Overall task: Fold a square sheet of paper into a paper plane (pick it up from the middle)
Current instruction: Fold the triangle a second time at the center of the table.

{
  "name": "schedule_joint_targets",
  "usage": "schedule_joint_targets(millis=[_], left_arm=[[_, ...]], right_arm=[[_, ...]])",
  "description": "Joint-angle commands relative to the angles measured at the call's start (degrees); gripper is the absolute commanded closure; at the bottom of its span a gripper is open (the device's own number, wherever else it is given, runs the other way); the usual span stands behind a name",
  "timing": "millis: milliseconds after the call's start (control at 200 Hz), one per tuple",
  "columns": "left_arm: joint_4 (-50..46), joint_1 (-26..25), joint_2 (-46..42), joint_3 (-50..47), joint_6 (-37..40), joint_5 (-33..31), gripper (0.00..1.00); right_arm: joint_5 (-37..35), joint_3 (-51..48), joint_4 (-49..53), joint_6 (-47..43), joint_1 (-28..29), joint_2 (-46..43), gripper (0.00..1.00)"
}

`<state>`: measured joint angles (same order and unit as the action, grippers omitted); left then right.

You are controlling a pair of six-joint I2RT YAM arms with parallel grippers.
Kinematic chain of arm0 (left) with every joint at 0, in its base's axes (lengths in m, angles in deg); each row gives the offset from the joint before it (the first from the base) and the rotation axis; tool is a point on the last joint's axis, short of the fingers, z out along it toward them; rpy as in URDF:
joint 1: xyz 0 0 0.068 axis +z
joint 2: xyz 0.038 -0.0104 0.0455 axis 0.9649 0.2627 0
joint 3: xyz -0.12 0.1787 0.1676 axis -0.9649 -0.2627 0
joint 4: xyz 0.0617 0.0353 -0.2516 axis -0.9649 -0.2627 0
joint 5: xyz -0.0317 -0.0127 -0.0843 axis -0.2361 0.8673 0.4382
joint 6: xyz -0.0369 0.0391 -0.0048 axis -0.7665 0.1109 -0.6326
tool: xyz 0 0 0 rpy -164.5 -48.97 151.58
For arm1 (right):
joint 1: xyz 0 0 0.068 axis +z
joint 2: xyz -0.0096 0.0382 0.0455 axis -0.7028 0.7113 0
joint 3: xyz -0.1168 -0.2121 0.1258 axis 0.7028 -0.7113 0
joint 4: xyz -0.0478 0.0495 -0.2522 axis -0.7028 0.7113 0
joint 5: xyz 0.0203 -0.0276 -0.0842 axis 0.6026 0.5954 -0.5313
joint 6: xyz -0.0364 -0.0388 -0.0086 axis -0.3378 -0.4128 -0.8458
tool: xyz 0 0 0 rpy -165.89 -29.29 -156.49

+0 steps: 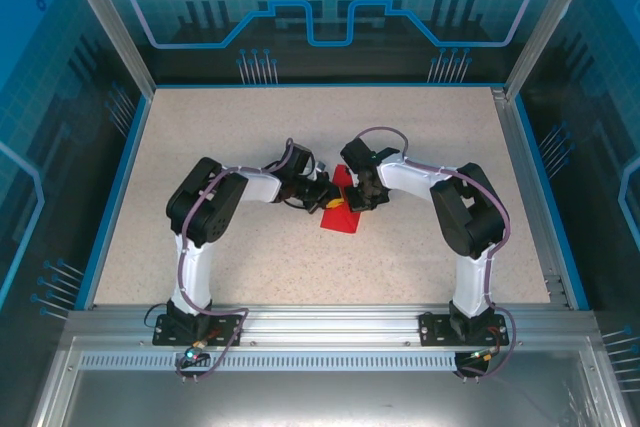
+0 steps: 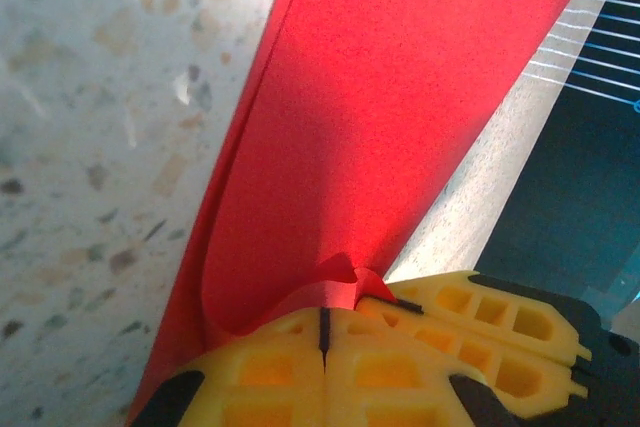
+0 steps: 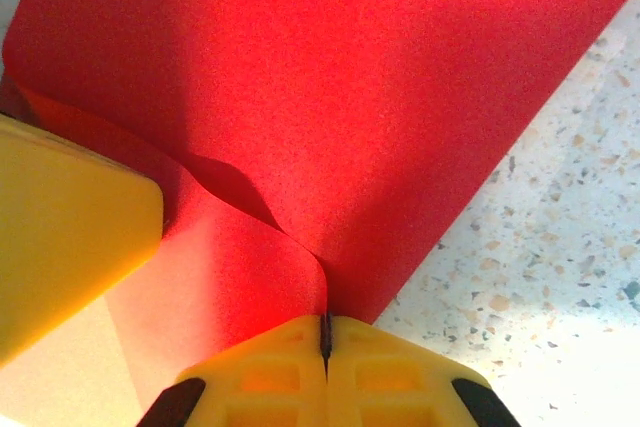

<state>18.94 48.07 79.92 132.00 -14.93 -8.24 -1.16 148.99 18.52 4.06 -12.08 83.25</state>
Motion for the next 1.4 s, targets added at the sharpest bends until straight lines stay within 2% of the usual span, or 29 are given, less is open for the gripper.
schedule_joint_targets(millis=[0,165,350,480,570,625,680,795,1390], left_arm=[[-2.2,-0.4,2.0,0.3,1.9,-1.7,1.0],[-3.5,-0.3,2.0,-1.0,3.0,-2.2,1.0],[-3.7,-0.3,2.2,-1.1,3.7,-2.2,1.0],[-3.6,-0.5,2.2,-0.9,3.8,-2.0,1.0],[-3.6,-0.4,2.3,-0.8,3.9,-1.9,1.0],[-3.8,-0.3,2.4,-0.6,3.9,-1.8,1.0],[-3.8,-0.4,2.4,-0.5,3.9,-1.8,1.0],[-4.0,-0.4,2.5,-0.4,3.9,-1.7,1.0],[-5.1,-0.3,2.8,0.0,4.4,-1.7,1.0]], right_arm=[[0.7,-1.7,0.4,0.8,-0.5,1.0,0.93],[1.7,-0.4,0.3,1.9,-0.8,-2.0,0.87],[3.4,-2.5,-0.5,4.1,-2.8,-9.4,0.61],[7.8,-6.5,-3.3,5.5,-4.1,-14.0,0.58],[17.8,-9.4,-9.7,6.2,-3.7,-14.9,0.62],[25.9,-10.5,-13.6,7.4,-3.3,-13.8,0.78],[27.3,-11.2,-15.7,9.3,-2.6,-12.9,0.88],[28.7,-12.1,-18.5,11.9,-1.4,-10.8,0.94],[23.7,-10.8,-14.4,10.4,-0.8,-3.5,0.96]])
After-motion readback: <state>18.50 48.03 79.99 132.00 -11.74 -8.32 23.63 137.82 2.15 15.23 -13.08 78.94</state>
